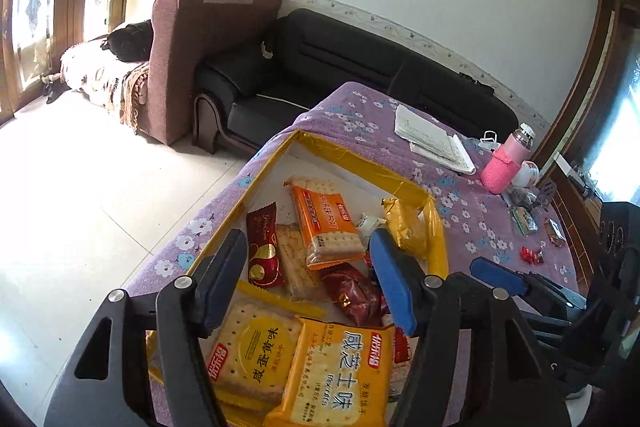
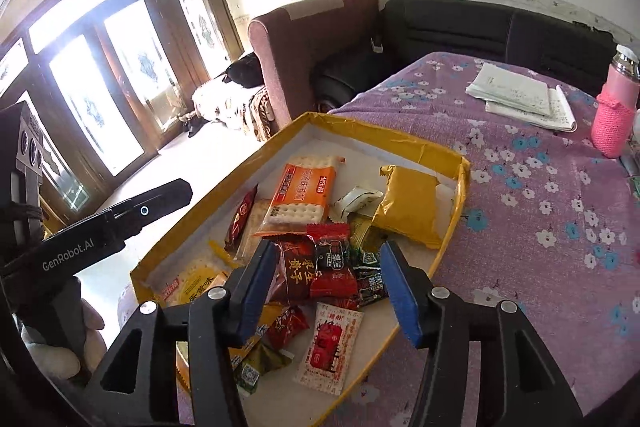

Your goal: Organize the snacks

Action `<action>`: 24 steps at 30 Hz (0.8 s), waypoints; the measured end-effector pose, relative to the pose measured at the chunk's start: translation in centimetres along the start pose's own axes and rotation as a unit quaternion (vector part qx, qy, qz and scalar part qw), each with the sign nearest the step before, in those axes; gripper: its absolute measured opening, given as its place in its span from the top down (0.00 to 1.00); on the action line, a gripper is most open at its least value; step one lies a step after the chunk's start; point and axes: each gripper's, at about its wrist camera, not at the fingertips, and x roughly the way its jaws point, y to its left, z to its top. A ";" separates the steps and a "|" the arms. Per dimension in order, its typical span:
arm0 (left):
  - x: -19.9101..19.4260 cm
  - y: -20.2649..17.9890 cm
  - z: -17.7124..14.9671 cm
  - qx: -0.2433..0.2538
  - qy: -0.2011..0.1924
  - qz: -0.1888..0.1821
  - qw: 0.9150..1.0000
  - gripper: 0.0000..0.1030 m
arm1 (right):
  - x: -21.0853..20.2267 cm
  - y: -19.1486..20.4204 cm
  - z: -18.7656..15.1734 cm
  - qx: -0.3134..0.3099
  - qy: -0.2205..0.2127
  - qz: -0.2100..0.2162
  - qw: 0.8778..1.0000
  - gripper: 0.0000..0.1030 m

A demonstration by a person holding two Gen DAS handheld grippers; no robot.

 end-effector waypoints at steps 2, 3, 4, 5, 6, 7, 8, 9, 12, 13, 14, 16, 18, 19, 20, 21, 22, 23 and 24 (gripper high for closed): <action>-1.4 -1.2 -0.3 0.014 -0.017 0.005 1.000 0.34 | -1.9 -0.3 -0.6 -0.001 -0.014 -0.001 1.000 0.46; -2.0 -1.8 -0.4 0.021 -0.024 0.007 0.999 0.33 | -2.5 -0.4 -0.9 0.000 -0.019 -0.001 1.000 0.46; -2.6 -2.5 -0.5 0.029 -0.032 0.010 0.999 0.32 | -3.4 -0.6 -1.2 0.001 -0.025 -0.002 1.000 0.46; -3.3 -3.2 -0.6 0.038 -0.039 0.014 0.998 0.32 | -4.5 -0.9 -1.5 0.002 -0.033 -0.002 0.999 0.46; -4.0 -4.2 -0.8 0.050 -0.048 0.019 0.997 0.30 | -5.5 -1.2 -1.8 0.003 -0.039 -0.003 0.999 0.46; -4.6 -4.8 -1.0 0.057 -0.054 0.022 0.997 0.29 | -6.5 -1.5 -2.1 0.003 -0.047 -0.005 0.999 0.46; -5.3 -5.5 -1.1 0.064 -0.062 0.025 0.996 0.28 | -7.6 -1.8 -2.4 0.002 -0.054 -0.008 0.999 0.45; -6.0 -6.2 -1.4 0.071 -0.070 0.028 0.995 0.27 | -8.6 -2.0 -2.7 0.002 -0.061 -0.010 0.998 0.45; -8.1 -8.5 -2.3 0.094 -0.094 0.040 0.990 0.22 | -12.6 -3.4 -4.1 -0.008 -0.086 -0.027 0.996 0.41; -8.6 -9.1 -2.6 0.098 -0.100 0.042 0.989 0.21 | -13.6 -3.9 -4.5 -0.012 -0.092 -0.034 0.995 0.41; -9.3 -9.8 -3.0 0.103 -0.107 0.045 0.988 0.20 | -15.2 -4.5 -5.1 -0.017 -0.101 -0.045 0.994 0.40; -10.5 -10.9 -3.5 0.109 -0.118 0.047 0.986 0.20 | -18.0 -5.7 -6.2 -0.022 -0.116 -0.061 0.991 0.38; -11.8 -12.3 -4.1 0.114 -0.130 0.047 0.984 0.19 | -21.1 -7.0 -7.3 -0.022 -0.133 -0.078 0.988 0.33; -12.3 -12.8 -4.5 0.115 -0.136 0.048 0.983 0.19 | -22.9 -7.8 -7.9 -0.024 -0.141 -0.089 0.986 0.30; -12.9 -13.5 -4.8 0.118 -0.144 0.050 0.981 0.19 | -24.3 -8.5 -8.4 -0.024 -0.150 -0.098 0.984 0.28; -13.5 -14.2 -5.2 0.121 -0.154 0.052 0.979 0.19 | -25.5 -9.1 -8.6 -0.024 -0.158 -0.107 0.981 0.27; -14.3 -14.8 -5.6 0.124 -0.166 0.054 0.977 0.19 | -26.9 -9.6 -9.1 -0.024 -0.165 -0.117 0.979 0.24; -15.0 -15.5 -6.1 0.125 -0.179 0.059 0.974 0.16 | -28.3 -10.1 -9.6 -0.026 -0.174 -0.128 0.976 0.21; -15.8 -16.0 -6.6 0.126 -0.196 0.066 0.970 0.12 | -29.3 -10.4 -10.0 -0.027 -0.182 -0.137 0.973 0.20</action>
